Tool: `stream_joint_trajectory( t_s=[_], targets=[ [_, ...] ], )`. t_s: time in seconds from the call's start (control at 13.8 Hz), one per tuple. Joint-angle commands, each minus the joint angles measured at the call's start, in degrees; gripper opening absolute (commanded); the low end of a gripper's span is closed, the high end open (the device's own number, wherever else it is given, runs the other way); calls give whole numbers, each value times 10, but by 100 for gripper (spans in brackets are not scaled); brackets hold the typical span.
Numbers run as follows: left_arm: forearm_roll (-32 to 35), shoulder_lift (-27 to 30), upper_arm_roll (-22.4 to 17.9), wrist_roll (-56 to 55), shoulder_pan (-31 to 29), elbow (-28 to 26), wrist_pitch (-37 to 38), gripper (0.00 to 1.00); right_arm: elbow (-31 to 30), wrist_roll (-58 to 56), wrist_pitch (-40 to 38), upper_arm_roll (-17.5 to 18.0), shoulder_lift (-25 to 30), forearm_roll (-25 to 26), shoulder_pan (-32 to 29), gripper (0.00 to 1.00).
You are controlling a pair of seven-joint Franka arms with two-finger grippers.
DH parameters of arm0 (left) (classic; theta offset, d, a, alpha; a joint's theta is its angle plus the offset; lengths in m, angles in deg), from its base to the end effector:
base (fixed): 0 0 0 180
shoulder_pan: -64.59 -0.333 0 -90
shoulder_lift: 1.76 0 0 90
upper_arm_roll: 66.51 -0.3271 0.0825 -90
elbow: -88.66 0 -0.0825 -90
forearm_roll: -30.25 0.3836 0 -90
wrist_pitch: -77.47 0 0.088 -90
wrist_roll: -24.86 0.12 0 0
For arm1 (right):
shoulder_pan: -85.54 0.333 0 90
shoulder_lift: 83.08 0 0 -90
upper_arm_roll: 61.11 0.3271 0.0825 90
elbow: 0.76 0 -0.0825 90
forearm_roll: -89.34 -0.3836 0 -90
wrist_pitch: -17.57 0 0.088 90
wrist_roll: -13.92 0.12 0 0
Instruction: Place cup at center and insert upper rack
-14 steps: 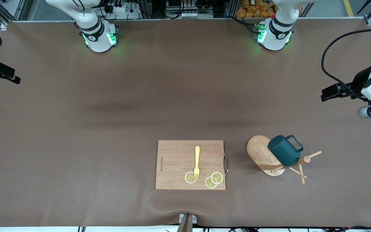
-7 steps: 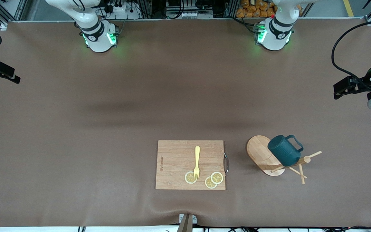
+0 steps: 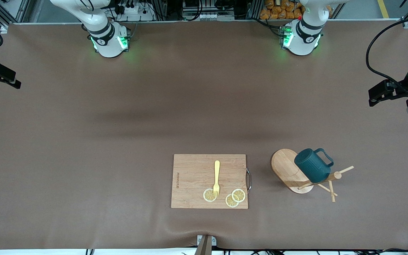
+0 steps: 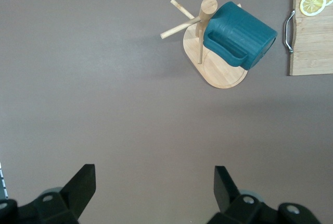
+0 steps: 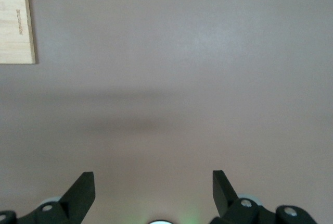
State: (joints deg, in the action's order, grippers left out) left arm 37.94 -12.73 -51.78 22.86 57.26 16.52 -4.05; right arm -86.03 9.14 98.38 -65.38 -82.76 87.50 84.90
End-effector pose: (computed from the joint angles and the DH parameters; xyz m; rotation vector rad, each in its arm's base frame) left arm 0.5962 -0.0416 0.6476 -3.0535 0.1098 0.0232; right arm 0.5330 -0.0417 0.6505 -3.1015 -0.0027 0.1075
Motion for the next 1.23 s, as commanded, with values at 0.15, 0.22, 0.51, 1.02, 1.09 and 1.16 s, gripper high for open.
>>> stream_joint_trajectory(
  t_s=[0.15,0.22,0.51,1.02,1.09,1.16],
  targets=[
    [14,16,1,13,-4,-13,-3,100,-3,4,-32,9,11,7,-11,100],
    [13,17,1,19,-4,-13,-3,100,-3,4,-40,9,11,7,-11,100],
    [12,17,-1,24,-4,-12,-3,100,-3,5,-42,9,12,8,-10,100],
    [12,51,-14,26,11,-110,-46,100,-3,6,-56,9,12,6,-11,100],
    [11,80,-35,27,20,-161,-82,100,-3,6,-56,9,12,6,-11,100],
    [10,98,-60,27,44,-192,-98,100,-3,6,-56,9,11,5,-11,100]
  ],
)
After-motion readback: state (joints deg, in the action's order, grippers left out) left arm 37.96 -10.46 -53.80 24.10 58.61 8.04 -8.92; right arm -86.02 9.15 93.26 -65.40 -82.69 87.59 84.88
